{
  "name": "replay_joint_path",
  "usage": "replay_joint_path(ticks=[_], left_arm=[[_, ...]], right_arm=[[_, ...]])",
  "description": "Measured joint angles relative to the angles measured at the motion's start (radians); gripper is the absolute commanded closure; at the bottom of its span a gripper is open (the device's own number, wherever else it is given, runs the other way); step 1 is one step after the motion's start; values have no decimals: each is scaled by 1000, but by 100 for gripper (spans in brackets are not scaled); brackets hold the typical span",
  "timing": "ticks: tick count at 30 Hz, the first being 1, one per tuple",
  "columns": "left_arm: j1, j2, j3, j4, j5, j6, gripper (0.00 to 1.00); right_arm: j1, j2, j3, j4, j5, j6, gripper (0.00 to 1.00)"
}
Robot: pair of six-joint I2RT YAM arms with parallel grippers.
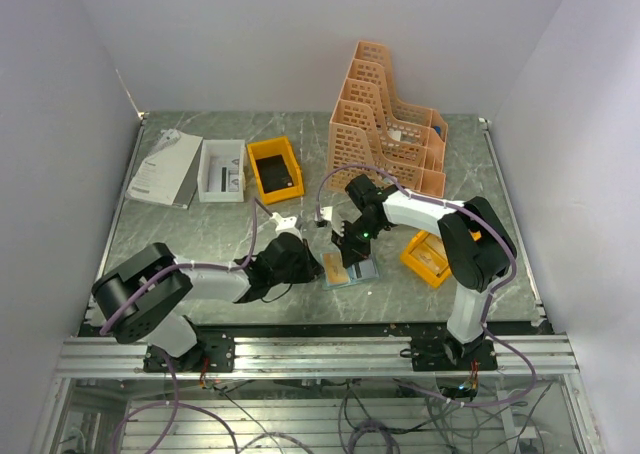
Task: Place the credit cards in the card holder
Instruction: Turn over the card slot in the card holder.
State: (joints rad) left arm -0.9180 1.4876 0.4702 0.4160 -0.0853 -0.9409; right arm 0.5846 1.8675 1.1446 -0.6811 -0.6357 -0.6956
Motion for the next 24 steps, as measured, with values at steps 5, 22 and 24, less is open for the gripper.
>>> replay_joint_path(ticks=[5,22,24], left_arm=[[0,4,11,-19,-2,4,93],[0,50,33,-42,-1,10,93],[0,55,34,-39,0,10,93]], right_arm=[[0,0,0,0,0,0,100],[2,5,6,-6,3,1,100],[2,5,7,-6,3,2,100]])
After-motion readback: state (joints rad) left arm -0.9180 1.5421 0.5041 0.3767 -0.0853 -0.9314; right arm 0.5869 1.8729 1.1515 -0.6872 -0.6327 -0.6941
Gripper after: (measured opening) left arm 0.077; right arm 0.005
